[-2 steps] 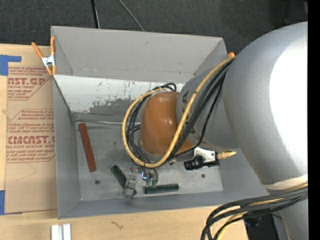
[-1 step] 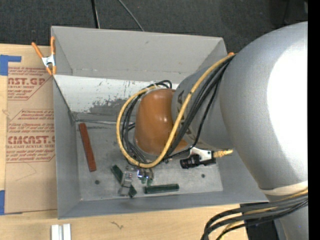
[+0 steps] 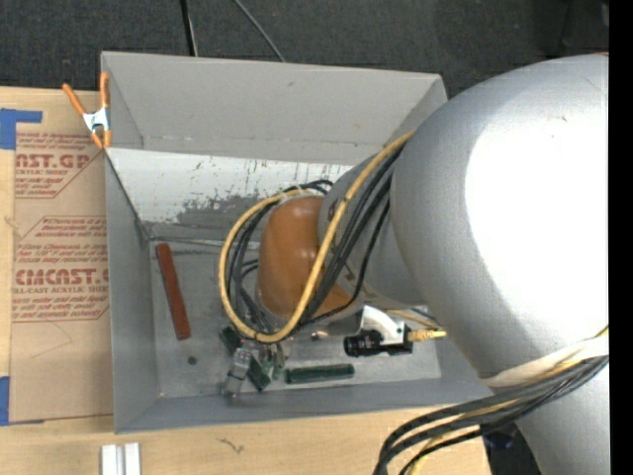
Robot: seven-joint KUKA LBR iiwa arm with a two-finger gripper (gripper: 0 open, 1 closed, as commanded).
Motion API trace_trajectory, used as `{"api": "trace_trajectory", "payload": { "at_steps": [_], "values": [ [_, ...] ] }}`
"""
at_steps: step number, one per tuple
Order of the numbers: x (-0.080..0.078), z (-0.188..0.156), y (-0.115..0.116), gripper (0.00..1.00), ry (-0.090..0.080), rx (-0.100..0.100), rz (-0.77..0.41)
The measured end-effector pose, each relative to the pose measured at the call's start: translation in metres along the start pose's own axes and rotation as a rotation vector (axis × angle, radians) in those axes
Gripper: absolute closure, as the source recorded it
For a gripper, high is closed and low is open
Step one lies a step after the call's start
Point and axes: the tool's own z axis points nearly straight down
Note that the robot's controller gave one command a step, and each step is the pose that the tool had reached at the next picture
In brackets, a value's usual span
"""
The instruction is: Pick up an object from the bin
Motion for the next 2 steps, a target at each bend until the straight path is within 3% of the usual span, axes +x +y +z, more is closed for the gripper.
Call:
{"api": "trace_trajectory", "payload": {
  "at_steps": [1,2],
  "values": [
    [0.0006,0.0007,0.0000,0.00,-0.001,-0.001,0.000],
    [0.0004,-0.0001,0.0005,1.00,-0.002,-0.002,0.000]
  ]
}}
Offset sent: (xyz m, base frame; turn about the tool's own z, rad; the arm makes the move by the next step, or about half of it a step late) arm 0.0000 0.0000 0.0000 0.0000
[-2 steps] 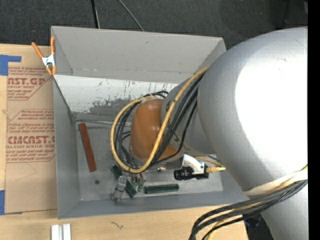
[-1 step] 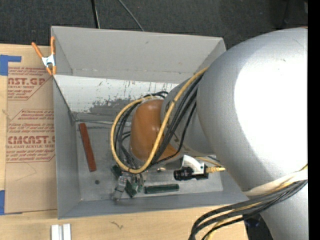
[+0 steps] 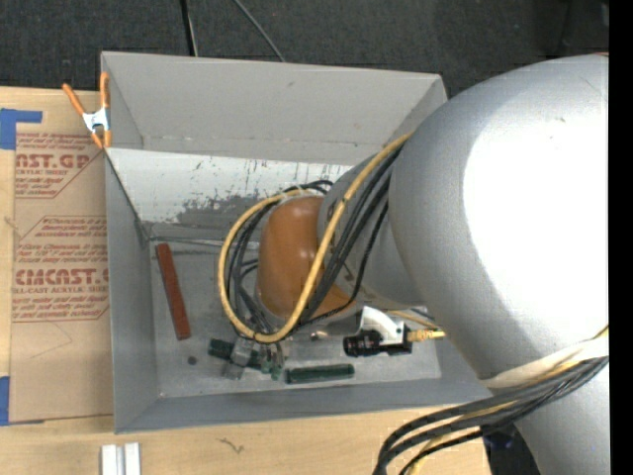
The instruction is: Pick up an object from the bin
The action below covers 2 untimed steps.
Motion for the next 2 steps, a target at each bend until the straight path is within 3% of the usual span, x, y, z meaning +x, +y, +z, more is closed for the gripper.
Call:
{"api": "trace_trajectory", "payload": {
  "at_steps": [1,2],
  "values": [
    [-0.0007,-0.0596,0.0010,1.00,-0.004,-0.002,-0.001],
    [-0.0005,-0.0598,0.0012,1.00,0.000,0.001,-0.002]
  ]
}}
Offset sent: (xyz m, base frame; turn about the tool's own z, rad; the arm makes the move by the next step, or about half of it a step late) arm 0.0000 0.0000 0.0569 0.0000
